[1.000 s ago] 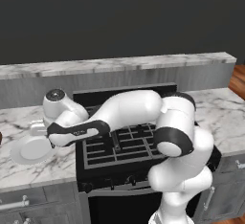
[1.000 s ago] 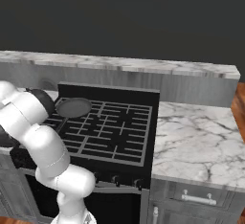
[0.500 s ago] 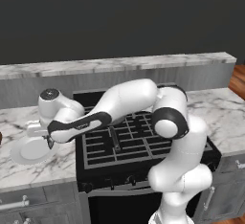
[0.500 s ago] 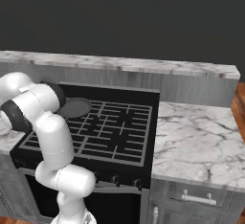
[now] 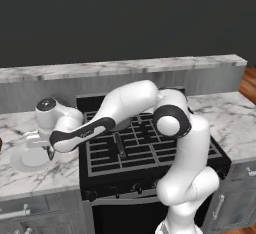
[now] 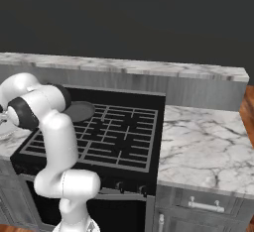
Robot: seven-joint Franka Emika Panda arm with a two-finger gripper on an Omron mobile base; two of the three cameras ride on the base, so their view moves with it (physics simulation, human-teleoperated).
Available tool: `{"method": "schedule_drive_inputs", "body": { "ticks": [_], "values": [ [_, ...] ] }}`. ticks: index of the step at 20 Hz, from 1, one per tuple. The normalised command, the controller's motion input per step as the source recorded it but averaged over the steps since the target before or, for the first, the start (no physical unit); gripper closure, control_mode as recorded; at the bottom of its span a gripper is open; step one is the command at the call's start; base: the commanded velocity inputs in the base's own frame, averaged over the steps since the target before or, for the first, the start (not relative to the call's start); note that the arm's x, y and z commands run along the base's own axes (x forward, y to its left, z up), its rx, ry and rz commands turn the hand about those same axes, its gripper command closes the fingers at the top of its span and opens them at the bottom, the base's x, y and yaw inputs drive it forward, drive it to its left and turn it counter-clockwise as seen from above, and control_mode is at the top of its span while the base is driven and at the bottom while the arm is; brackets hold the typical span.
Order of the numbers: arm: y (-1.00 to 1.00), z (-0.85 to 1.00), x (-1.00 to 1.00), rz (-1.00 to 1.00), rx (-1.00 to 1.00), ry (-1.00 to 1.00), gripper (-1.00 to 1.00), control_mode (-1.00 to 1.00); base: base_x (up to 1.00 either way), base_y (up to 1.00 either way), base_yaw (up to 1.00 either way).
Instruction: Place the fish on the plate and place the sweet potato on the same plate.
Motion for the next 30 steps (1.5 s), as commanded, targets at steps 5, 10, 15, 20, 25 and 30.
{"method": "schedule_drive_inputs", "body": {
  "ticks": [5, 10, 15, 20, 25, 30],
  "values": [
    [0.02, -0.05, 0.18, -0.11, 0.0, 0.01, 1.0, -1.0, 0.0, 0.0, 0.0],
    [0.0, -0.13, 0.13, -0.13, 0.02, 0.05, 1.0, -1.0, 0.0, 0.0, 0.0],
    [0.03, -0.21, 0.12, -0.08, 0.03, 0.01, 1.0, -1.0, 0.0, 0.0, 0.0],
    [0.07, -0.14, 0.2, -0.06, 0.01, 0.0, 1.0, -1.0, 0.0, 0.0, 0.0],
    [0.09, -0.12, 0.19, -0.05, 0.0, 0.0, 1.0, -1.0, 0.0, 0.0, 0.0],
    [0.15, -0.15, 0.14, -0.06, 0.0, 0.0, 1.0, -1.0, 0.0, 0.0, 0.0]
  ]
}}
